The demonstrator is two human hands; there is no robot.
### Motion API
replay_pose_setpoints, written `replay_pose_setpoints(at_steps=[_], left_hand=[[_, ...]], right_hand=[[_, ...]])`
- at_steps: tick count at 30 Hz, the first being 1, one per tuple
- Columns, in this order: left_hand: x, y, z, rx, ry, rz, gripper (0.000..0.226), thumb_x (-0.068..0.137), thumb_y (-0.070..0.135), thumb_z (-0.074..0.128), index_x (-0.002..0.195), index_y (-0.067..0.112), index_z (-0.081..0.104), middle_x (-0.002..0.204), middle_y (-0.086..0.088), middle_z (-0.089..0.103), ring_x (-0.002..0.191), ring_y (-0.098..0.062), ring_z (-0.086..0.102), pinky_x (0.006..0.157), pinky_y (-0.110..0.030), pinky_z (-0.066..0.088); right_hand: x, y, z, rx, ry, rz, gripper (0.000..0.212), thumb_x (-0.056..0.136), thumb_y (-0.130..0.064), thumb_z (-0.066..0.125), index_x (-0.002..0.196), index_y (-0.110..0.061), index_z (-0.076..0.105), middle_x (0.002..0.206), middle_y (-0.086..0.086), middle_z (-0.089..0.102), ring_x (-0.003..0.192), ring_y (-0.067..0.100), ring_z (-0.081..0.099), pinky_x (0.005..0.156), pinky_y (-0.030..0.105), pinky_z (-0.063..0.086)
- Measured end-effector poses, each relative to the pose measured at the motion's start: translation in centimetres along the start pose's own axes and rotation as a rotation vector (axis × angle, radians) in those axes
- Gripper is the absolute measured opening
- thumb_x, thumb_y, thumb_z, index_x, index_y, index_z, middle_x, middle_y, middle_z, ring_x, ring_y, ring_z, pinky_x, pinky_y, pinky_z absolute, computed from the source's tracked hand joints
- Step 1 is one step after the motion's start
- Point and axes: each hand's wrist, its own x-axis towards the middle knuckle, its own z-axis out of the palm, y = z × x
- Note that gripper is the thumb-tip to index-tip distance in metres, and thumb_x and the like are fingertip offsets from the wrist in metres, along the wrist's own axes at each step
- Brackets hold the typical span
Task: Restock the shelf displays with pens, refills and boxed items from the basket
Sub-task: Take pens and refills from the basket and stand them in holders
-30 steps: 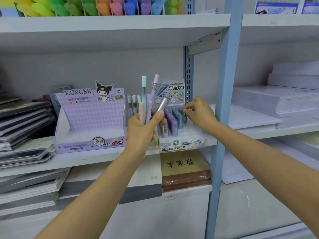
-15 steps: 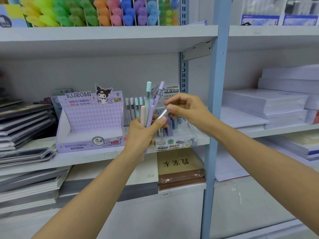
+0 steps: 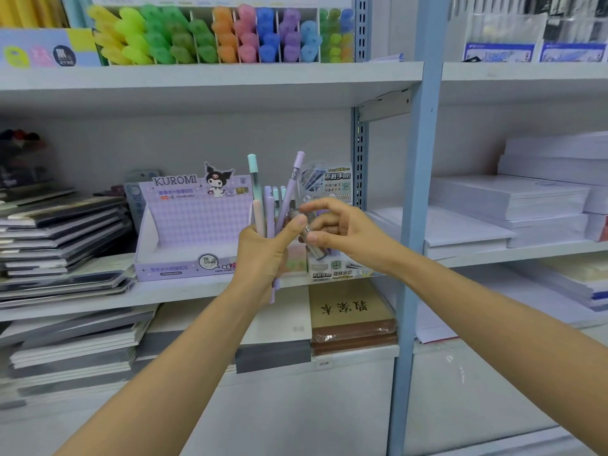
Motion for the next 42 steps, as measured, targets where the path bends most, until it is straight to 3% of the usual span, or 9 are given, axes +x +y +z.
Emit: replay_pose_setpoints(at_steps=[4, 10, 14, 19, 23, 27, 33, 36, 42], left_hand=[[-0.2, 0.0, -0.9, -0.024, -0.010, -0.019, 0.031, 0.091, 0.037, 0.064, 0.084, 0.007, 0.061, 0.048, 0.006, 0.033, 0.034, -0.008, 0.025, 0.032, -0.017, 0.024], [-0.4, -0.8, -1.9, -0.027, 0.007, -0.060, 0.019, 0.094, 0.029, 0.060, 0.088, 0.014, 0.069, 0.055, 0.002, 0.036, 0.038, -0.009, 0.026, 0.033, -0.019, 0.024], [-0.4, -1.3, -2.1, -0.012, 0.010, -0.074, 0.020, 0.096, 0.029, 0.057, 0.087, 0.015, 0.068, 0.055, 0.003, 0.038, 0.038, -0.009, 0.028, 0.033, -0.019, 0.025], [-0.5, -1.8, -1.9, -0.005, 0.011, -0.098, 0.019, 0.095, 0.028, 0.059, 0.093, 0.011, 0.068, 0.056, 0.003, 0.038, 0.037, -0.009, 0.029, 0.033, -0.018, 0.025], [-0.6, -2.1, -1.9, -0.010, 0.006, -0.095, 0.018, 0.095, 0.027, 0.060, 0.091, 0.011, 0.069, 0.056, 0.002, 0.039, 0.037, -0.008, 0.029, 0.032, -0.018, 0.025], [-0.5, -2.2, -1.9, -0.015, 0.004, -0.096, 0.018, 0.095, 0.026, 0.061, 0.093, 0.010, 0.069, 0.059, 0.000, 0.041, 0.038, -0.009, 0.029, 0.033, -0.019, 0.025], [-0.4, -2.4, -2.1, 0.004, 0.013, -0.106, 0.021, 0.095, 0.028, 0.060, 0.096, 0.009, 0.070, 0.056, 0.002, 0.041, 0.037, -0.007, 0.030, 0.033, -0.018, 0.026], [-0.3, -2.5, -2.1, 0.008, 0.013, -0.118, 0.021, 0.095, 0.028, 0.061, 0.094, 0.009, 0.070, 0.054, 0.002, 0.041, 0.036, -0.007, 0.030, 0.032, -0.018, 0.026], [-0.4, -2.6, -2.0, 0.007, 0.009, -0.117, 0.025, 0.093, 0.029, 0.063, 0.094, 0.005, 0.070, 0.053, 0.001, 0.043, 0.034, -0.007, 0.032, 0.032, -0.019, 0.027]], right_hand=[[0.2, -0.1, -0.1, -0.064, 0.006, 0.006, 0.052, 0.091, -0.013, 0.064, 0.139, -0.022, 0.047, 0.087, 0.000, 0.067, 0.092, 0.021, 0.069, 0.085, 0.031, 0.056], [0.5, 1.4, -0.4, -0.215, 0.279, 0.017, 0.026, 0.089, -0.015, 0.068, 0.112, -0.016, 0.055, 0.103, 0.000, 0.062, 0.089, 0.013, 0.066, 0.083, 0.033, 0.057], [0.1, 2.6, 0.1, -0.322, 0.369, 0.034, 0.028, 0.083, -0.017, 0.075, 0.097, -0.016, 0.051, 0.098, 0.004, 0.065, 0.084, 0.017, 0.065, 0.080, 0.037, 0.057], [0.3, 3.0, 0.3, -0.427, 0.406, 0.023, 0.037, 0.077, -0.019, 0.081, 0.085, -0.029, 0.046, 0.082, -0.001, 0.063, 0.066, 0.005, 0.058, 0.063, 0.019, 0.052], [0.5, 3.0, -0.1, -0.506, 0.355, -0.011, 0.039, 0.078, -0.019, 0.080, 0.096, -0.026, 0.046, 0.073, 0.003, 0.059, 0.057, 0.011, 0.056, 0.054, 0.018, 0.049], [0.6, 3.6, 0.8, -0.641, 0.314, -0.053, 0.034, 0.076, -0.023, 0.081, 0.088, -0.019, 0.050, 0.072, -0.002, 0.060, 0.060, 0.011, 0.057, 0.058, 0.018, 0.044], [-1.1, 4.9, 1.2, -0.729, 0.261, -0.108, 0.049, 0.078, -0.040, 0.076, 0.116, -0.020, 0.052, 0.101, -0.009, 0.051, 0.082, 0.001, 0.051, 0.069, 0.009, 0.040], [-1.7, 5.9, 0.8, -0.746, 0.215, -0.087, 0.059, 0.078, -0.034, 0.078, 0.127, -0.017, 0.050, 0.103, -0.006, 0.048, 0.087, 0.006, 0.047, 0.073, 0.010, 0.037], [0.4, 6.7, -0.6, -0.696, 0.275, 0.011, 0.055, 0.074, -0.021, 0.082, 0.122, -0.014, 0.056, 0.106, -0.005, 0.048, 0.090, 0.011, 0.050, 0.075, 0.006, 0.036]])
